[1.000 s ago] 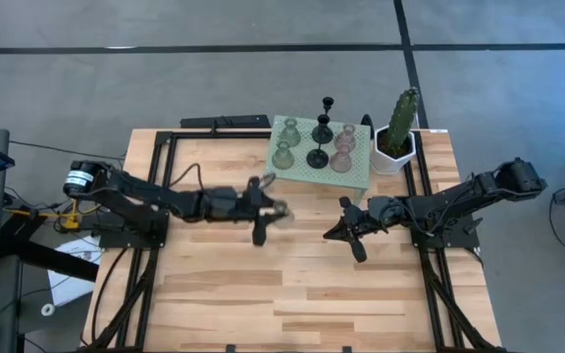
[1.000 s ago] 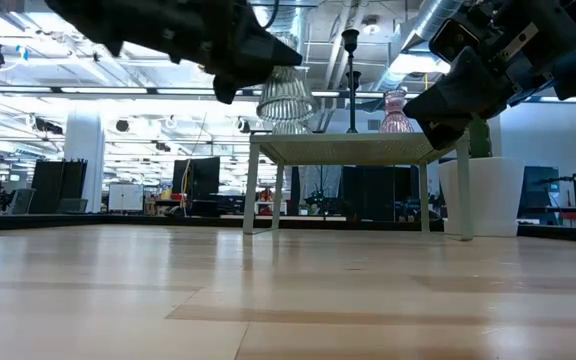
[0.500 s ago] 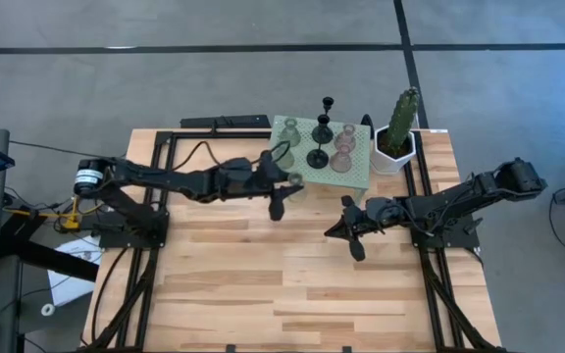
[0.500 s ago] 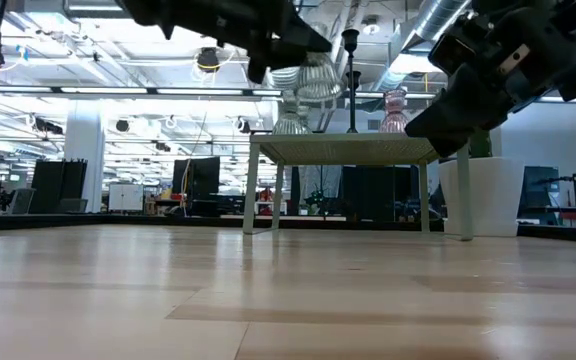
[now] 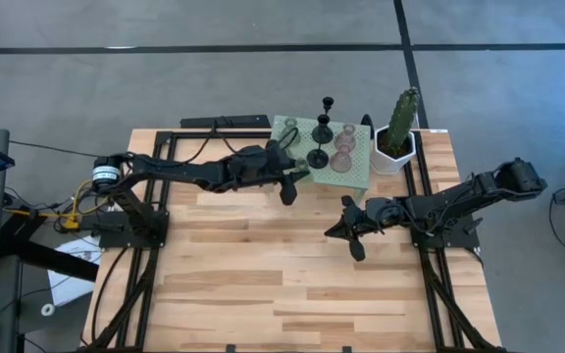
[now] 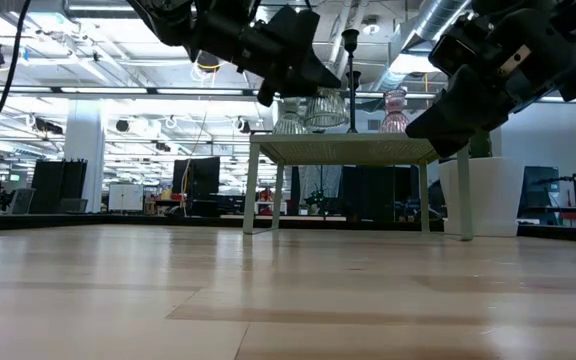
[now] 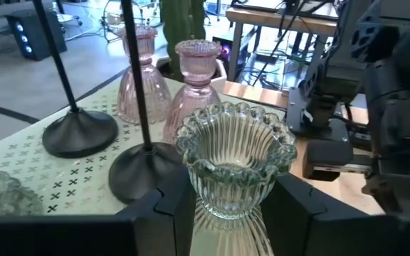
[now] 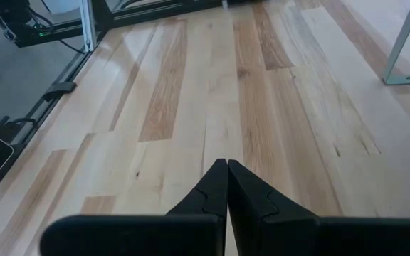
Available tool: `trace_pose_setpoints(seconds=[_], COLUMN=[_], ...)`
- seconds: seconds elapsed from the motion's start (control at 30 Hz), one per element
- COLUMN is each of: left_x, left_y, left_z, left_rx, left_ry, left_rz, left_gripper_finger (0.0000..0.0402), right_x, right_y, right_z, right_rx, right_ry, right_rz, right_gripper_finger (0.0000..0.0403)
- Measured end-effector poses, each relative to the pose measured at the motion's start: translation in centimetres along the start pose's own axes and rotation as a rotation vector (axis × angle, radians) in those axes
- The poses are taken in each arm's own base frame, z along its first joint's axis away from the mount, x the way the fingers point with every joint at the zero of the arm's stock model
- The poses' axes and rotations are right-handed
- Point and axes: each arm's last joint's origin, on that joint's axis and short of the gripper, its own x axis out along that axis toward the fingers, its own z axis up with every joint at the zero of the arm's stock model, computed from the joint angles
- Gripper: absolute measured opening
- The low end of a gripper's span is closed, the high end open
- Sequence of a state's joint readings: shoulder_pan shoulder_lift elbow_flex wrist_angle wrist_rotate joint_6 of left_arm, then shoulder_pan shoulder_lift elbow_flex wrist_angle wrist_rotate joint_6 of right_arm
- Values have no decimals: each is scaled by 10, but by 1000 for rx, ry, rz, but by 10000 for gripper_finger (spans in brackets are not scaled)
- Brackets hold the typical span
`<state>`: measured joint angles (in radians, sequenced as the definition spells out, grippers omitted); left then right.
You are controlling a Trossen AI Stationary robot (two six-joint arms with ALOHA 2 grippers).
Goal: Pick & Place candle stick holders
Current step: Put the green glass candle holder on the shelf
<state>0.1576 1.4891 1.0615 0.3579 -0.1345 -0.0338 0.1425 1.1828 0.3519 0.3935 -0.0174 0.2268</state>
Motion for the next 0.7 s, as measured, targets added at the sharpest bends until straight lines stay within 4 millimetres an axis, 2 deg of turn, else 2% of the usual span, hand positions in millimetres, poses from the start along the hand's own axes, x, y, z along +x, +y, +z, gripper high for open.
trace_pose_setpoints(seconds=[0.7], left_x=[2], left_y=[26], left_z=[-5], left_rx=[2], left_ry=[62], left_rz=[116], left_gripper_finger=[131], right_x=[0], right_y=[0], right_z=[0], right_rx=[0], right_ry=[-1], right_rz=[0], right_gripper_finger=[0])
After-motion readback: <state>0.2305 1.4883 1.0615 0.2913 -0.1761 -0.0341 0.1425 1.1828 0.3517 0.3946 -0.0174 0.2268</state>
